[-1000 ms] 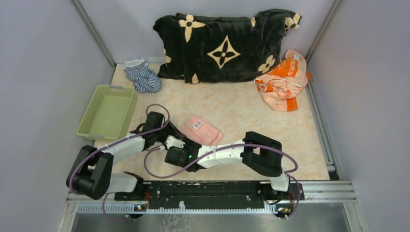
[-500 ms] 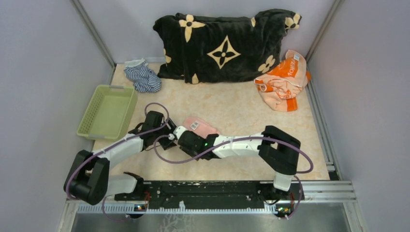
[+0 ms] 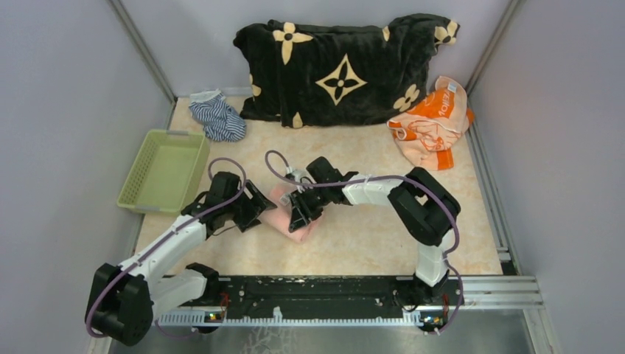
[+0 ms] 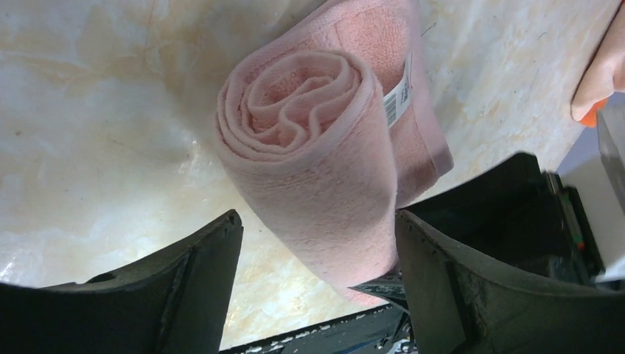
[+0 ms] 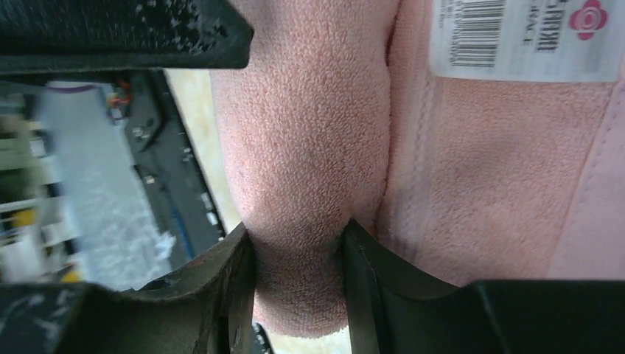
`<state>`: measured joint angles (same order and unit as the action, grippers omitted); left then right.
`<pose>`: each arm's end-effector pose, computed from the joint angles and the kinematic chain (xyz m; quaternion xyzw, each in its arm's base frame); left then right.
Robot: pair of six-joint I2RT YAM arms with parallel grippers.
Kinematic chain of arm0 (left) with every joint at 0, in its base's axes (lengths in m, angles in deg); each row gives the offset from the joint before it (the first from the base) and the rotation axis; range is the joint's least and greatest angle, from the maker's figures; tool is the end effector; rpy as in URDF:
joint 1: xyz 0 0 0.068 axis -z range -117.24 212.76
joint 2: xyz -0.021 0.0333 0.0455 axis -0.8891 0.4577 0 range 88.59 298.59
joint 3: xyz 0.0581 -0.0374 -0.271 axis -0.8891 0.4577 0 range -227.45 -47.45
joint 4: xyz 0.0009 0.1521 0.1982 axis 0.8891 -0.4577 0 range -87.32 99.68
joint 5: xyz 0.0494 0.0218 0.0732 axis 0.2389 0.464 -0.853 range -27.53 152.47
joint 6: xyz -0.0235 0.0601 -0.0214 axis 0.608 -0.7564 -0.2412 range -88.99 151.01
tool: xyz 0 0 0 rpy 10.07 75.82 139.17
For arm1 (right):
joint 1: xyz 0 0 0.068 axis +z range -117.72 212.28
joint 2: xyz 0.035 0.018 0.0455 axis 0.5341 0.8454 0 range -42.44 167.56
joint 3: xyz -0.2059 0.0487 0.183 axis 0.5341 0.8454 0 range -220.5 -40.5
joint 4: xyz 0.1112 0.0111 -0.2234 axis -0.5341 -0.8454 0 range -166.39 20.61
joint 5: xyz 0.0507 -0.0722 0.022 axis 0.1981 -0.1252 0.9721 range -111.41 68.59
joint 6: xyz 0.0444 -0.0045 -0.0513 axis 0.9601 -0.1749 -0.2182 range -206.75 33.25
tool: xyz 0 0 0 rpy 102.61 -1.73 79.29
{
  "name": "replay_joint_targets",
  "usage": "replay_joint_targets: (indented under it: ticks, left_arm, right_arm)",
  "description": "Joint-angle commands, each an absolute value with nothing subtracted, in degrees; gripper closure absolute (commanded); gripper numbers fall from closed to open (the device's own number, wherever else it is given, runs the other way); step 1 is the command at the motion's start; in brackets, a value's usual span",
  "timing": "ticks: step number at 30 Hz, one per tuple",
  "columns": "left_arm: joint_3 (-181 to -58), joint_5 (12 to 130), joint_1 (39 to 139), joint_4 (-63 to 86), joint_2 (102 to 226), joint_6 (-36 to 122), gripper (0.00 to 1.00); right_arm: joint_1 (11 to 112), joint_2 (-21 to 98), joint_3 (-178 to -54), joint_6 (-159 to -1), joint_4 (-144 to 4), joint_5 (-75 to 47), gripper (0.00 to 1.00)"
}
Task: Roll the towels
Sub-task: Roll the towel at the center of the board.
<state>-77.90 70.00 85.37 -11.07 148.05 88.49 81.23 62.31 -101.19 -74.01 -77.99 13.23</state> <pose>0.1796 -0.0825 0.1889 -0.2592 0.9007 -0.2680 0.2231 0.2196 0.2993 0.1625 -0.3716 0.8301 0.3988 0.1178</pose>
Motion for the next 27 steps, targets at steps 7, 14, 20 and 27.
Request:
replay_joint_targets:
  ticks: [7,14,20,27]
  left_arm:
    - [-75.7,71.4,85.3,-6.9,151.5,91.2,0.20]
    - [-77.3,67.5,85.3,-5.8,160.8,88.2,0.28]
    - [-75.9,67.5,85.3,-5.1,163.5,87.1,0.35]
    - [-76.5,67.7,85.4,-5.9,165.1,86.1,0.35]
  right_arm:
    - [74.7,76.0,-99.8,-66.2,-80.5,36.1,1.00]
    - [74.8,72.1,-102.3,-68.9,-86.6,24.9,0.85]
    - [78.8,60.0,-103.4,-73.6,-92.4,5.9,0.58]
    - [92.4,49.4,-107.1,-80.5,-98.7,-27.0,0.46]
